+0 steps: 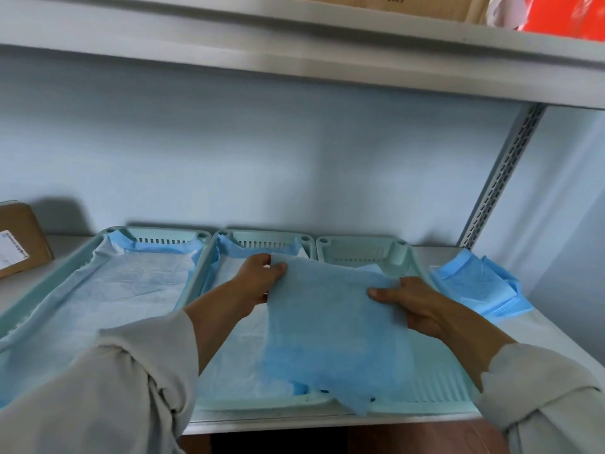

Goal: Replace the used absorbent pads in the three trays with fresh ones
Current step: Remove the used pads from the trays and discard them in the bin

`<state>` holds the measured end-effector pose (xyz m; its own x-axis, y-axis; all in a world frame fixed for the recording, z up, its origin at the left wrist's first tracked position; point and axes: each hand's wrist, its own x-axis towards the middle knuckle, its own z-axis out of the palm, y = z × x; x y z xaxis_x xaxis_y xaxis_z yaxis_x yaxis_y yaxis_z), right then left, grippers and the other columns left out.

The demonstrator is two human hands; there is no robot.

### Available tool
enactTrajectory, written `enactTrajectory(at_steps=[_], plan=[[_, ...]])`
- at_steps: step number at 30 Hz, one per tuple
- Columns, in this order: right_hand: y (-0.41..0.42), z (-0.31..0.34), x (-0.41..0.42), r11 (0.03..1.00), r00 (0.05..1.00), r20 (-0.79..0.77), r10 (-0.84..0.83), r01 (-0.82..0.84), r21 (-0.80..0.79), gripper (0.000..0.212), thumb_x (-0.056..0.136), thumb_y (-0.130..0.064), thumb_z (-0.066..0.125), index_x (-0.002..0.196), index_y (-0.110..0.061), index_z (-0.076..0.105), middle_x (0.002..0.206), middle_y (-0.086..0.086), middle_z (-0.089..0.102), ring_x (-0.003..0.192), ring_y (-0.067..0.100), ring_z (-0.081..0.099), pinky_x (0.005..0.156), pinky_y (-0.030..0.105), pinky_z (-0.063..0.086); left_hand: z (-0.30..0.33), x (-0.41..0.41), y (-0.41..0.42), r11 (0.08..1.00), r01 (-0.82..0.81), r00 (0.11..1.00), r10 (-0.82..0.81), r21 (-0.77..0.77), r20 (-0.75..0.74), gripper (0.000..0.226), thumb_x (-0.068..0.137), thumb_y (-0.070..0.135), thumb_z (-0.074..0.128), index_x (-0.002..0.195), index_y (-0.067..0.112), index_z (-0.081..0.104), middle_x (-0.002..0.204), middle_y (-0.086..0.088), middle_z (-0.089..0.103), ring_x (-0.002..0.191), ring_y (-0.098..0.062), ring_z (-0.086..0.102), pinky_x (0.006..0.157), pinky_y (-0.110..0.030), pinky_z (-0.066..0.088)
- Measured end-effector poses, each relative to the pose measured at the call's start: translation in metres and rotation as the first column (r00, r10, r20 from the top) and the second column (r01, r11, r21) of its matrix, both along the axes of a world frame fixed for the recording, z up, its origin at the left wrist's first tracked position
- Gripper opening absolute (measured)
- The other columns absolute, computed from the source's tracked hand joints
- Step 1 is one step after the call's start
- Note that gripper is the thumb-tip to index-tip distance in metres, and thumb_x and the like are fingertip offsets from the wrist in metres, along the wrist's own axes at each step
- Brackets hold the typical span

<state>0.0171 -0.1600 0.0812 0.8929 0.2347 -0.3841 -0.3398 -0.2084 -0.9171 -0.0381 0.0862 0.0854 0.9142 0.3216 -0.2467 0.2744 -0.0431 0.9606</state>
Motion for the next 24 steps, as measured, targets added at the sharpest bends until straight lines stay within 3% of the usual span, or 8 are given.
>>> enactTrajectory(at_steps=[3,7,11,14,16,18,21,24], plan=[[0.0,0.009,0.006,0.998,0.997,0.034,-0.063,0.062,0.029,0.036,0.078,-0.009,0.075,0.11,0.004,0.064,0.092,0.015,0.07,0.077,0.025,0.067,0.07,0.033,0.058,0.006,0.002,0.001,0.996,-0.049,0.998,0.047,0.071,0.031,0.029,0.093,0.019,0.059,0.118,0.006,0.056,0.111,-0.013,0.061,0.093,-0.024,0.058,0.076,-0.035,0.052],[-0.004,0.013,0.01,0.991,0.99,0.073,-0.125,0.12,0.062,0.028,0.083,-0.015,0.071,0.106,0.0,0.065,0.087,0.013,0.068,0.072,0.023,0.064,0.067,0.03,0.056,0.009,0.002,0.002,0.998,-0.023,0.999,0.02,-0.06,-0.044,0.042,0.09,0.018,0.064,0.127,0.007,0.05,0.116,-0.013,0.06,0.094,-0.022,0.058,0.081,-0.034,0.051],[-0.012,0.013,0.017,0.936,0.938,0.347,-0.03,0.148,-0.319,0.026,0.078,-0.019,0.077,0.089,0.002,0.065,0.08,0.012,0.063,0.065,0.02,0.058,0.055,0.024,0.046,0.008,0.005,0.003,0.981,0.094,0.992,-0.078,0.167,-0.102,0.049,0.088,0.019,0.066,0.134,0.015,0.05,0.122,-0.01,0.057,0.096,-0.018,0.052,0.082,-0.028,0.037],[-0.012,0.012,0.025,0.917,0.926,0.372,-0.063,0.201,-0.346,0.031,0.077,-0.017,0.079,0.077,0.007,0.06,0.067,0.013,0.053,0.055,0.019,0.051,0.048,0.023,0.037,0.006,0.013,0.0,0.97,0.089,0.996,-0.08,0.224,-0.05,0.038,0.089,0.018,0.065,0.126,0.013,0.058,0.096,-0.006,0.057,0.078,-0.014,0.05,0.067,-0.027,0.046],[-0.011,0.017,0.032,0.945,0.957,0.259,-0.134,0.202,-0.258,0.027,0.081,-0.012,0.074,0.069,-0.005,0.051,0.058,0.009,0.049,0.038,0.013,0.046,0.036,0.017,0.033,0.008,0.02,-0.003,0.984,0.086,0.996,-0.083,0.157,-0.026,0.032,0.091,0.014,0.061,0.123,0.013,0.059,0.078,-0.003,0.057,0.054,-0.01,0.056,0.044,-0.02,0.039],[-0.006,0.022,0.034,0.985,0.981,0.088,-0.171,0.173,-0.009,0.013,0.085,-0.01,0.069,0.082,-0.012,0.056,0.071,0.004,0.063,0.05,0.011,0.064,0.047,0.021,0.05,0.013,0.027,-0.007,0.999,0.05,0.997,-0.051,0.021,0.05,0.029,0.093,0.009,0.058,0.122,0.013,0.058,0.077,-0.003,0.062,0.042,-0.005,0.063,0.04,-0.016,0.045],[-0.003,0.029,0.038,0.926,0.954,0.153,-0.258,0.2,0.319,0.012,0.086,-0.02,0.068,0.097,-0.019,0.062,0.098,0.0,0.07,0.088,0.014,0.07,0.081,0.032,0.054,0.024,0.036,-0.011,0.995,-0.005,0.966,0.032,-0.104,0.258,0.029,0.092,0.006,0.059,0.12,0.014,0.06,0.079,-0.006,0.066,0.054,-0.008,0.068,0.056,-0.019,0.056],[-0.004,0.029,0.034,0.859,0.917,0.201,-0.345,0.222,0.461,0.012,0.085,-0.025,0.069,0.095,-0.021,0.063,0.1,-0.003,0.07,0.095,0.013,0.068,0.084,0.034,0.053,0.024,0.035,-0.012,0.992,-0.01,0.933,0.054,-0.124,0.357,0.028,0.09,0.008,0.062,0.115,0.02,0.062,0.087,-0.006,0.067,0.08,-0.017,0.068,0.074,-0.026,0.057]])
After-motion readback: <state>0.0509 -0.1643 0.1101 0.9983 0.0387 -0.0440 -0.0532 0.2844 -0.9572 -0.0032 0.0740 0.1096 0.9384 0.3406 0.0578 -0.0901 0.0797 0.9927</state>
